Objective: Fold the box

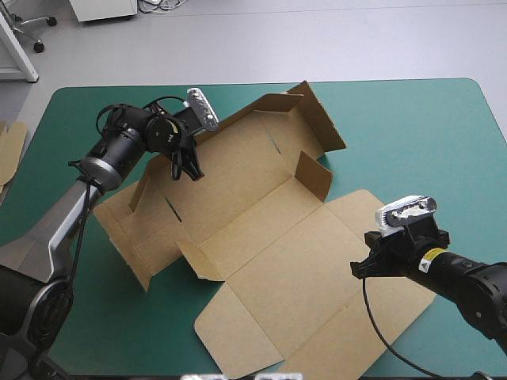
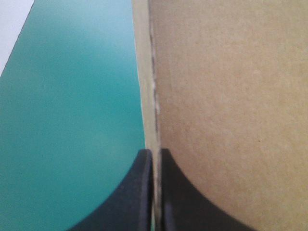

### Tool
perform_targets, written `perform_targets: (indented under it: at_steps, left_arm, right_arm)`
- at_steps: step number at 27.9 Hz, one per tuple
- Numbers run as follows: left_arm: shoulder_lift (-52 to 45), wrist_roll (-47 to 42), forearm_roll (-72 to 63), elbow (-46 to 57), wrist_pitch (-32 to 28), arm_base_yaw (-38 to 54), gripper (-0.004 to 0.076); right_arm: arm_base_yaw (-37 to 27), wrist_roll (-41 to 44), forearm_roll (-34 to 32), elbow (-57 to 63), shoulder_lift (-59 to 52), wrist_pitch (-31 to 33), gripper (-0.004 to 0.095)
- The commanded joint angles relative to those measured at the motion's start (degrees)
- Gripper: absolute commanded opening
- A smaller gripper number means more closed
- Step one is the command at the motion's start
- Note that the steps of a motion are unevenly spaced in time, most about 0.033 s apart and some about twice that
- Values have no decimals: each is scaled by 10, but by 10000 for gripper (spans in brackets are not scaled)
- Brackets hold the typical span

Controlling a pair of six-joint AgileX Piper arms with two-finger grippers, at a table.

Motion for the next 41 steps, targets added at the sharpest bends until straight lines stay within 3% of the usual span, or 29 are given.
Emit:
perform_targets:
  at_steps: [1, 13, 19, 25, 41]
  left_arm:
    - [-46, 18, -6, -19, -19, -32, -14]
    - [-123, 32, 17, -10, -25, -46, -14]
    - [-142, 41, 36, 32, -38, -103, -14]
    - [-183, 28, 109, 116, -87, -161, -14]
    - [-284, 4, 202, 296, -214, -164, -14]
  right_arm:
    - [-3, -9, 0, -34, -2, -28, -34]
    - [-3, -4, 9, -39, -2, -34, -33]
    - [-3, -5, -2, -39, -2, -43, -33]
    - [-3, -5, -2, -39, -2, -60, -33]
    - [-3, -4, 0, -39, -2, -89, -33]
